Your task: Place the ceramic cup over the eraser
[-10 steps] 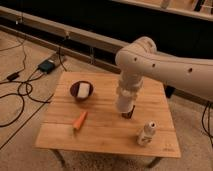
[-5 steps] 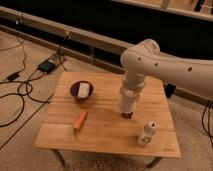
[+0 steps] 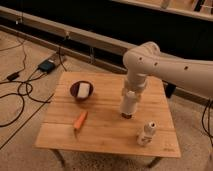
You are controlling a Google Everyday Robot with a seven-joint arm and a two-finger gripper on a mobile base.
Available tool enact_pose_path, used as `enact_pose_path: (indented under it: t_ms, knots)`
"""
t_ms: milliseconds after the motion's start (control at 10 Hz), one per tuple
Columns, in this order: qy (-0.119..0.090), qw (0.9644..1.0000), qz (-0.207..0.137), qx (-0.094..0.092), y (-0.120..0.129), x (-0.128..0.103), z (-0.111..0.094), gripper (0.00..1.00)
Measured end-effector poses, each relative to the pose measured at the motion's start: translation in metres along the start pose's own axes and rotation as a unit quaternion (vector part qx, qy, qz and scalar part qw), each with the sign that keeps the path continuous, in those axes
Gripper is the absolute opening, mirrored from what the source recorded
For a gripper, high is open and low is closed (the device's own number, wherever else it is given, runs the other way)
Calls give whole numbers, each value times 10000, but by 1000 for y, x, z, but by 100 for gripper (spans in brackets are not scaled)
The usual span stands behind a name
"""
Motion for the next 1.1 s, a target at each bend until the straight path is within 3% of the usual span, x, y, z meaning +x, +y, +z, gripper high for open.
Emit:
enact_pose_path:
  t_ms: [300, 800, 1100]
  knots:
    - [88, 9999, -85, 12, 4, -4, 10, 0]
    - [473, 9981, -320, 214, 10, 5, 54, 0]
    - [430, 9976, -491, 251, 18, 3, 66, 0]
